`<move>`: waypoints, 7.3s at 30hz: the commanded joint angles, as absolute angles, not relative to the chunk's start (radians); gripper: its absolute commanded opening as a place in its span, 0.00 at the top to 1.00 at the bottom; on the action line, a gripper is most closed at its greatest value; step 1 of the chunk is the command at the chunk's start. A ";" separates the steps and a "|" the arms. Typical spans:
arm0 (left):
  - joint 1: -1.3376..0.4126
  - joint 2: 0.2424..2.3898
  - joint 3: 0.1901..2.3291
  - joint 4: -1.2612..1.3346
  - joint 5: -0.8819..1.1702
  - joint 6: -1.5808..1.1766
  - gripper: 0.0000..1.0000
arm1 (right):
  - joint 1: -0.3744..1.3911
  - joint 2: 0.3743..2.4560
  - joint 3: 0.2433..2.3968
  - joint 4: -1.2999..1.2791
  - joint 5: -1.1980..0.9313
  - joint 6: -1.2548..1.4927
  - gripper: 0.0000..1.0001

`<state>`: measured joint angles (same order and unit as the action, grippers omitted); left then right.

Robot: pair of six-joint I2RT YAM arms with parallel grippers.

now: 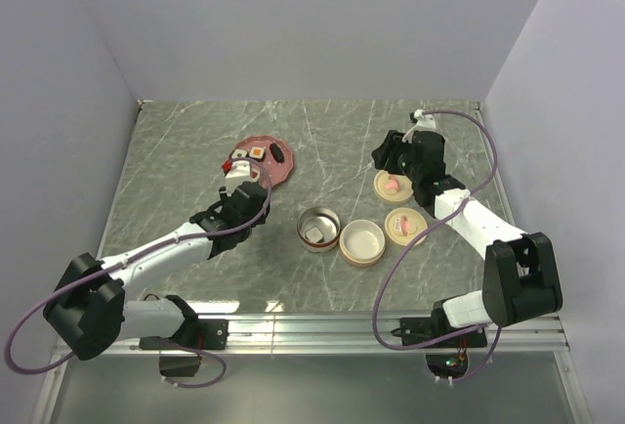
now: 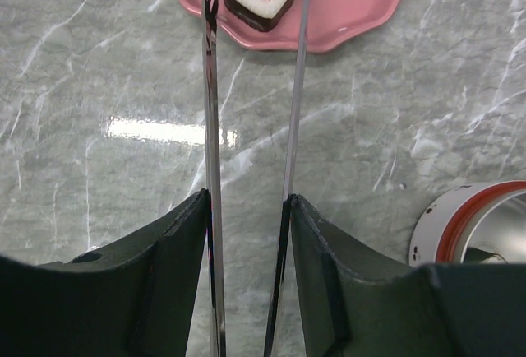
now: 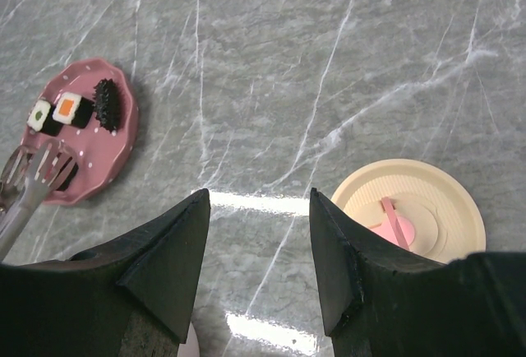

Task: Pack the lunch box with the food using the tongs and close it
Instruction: Pick up the food using the clamp, then place the food into the lunch box, then pick up the food using the clamp

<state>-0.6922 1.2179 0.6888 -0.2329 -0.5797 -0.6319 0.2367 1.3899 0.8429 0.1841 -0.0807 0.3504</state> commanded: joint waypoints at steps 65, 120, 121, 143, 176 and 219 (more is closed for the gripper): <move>-1.264 1.068 0.793 -0.150 -0.555 -0.591 0.80 | 0.143 1.339 0.833 0.215 -0.074 0.385 0.41; -1.356 1.175 0.819 -0.143 -0.414 -0.571 0.50 | 0.127 1.358 0.831 0.218 -0.129 0.387 0.41; -1.356 1.175 0.819 -0.141 -0.417 -0.569 0.51 | 0.127 1.359 0.831 0.216 -0.129 0.385 0.41; -0.996 1.084 0.798 -0.081 -0.460 -0.525 0.52 | 0.129 1.373 0.833 0.229 -0.149 0.387 0.41; -0.709 1.431 0.933 -0.069 -0.618 -0.623 0.54 | 0.127 1.324 0.778 0.265 -0.192 0.382 0.41; -0.637 1.562 0.924 0.063 -0.483 -0.566 0.77 | 0.129 1.313 0.765 0.271 -0.213 0.380 0.41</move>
<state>-0.6426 1.5879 0.9035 0.0181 -0.5106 -0.5861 0.1368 1.3430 0.7773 0.2253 -0.2050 0.3847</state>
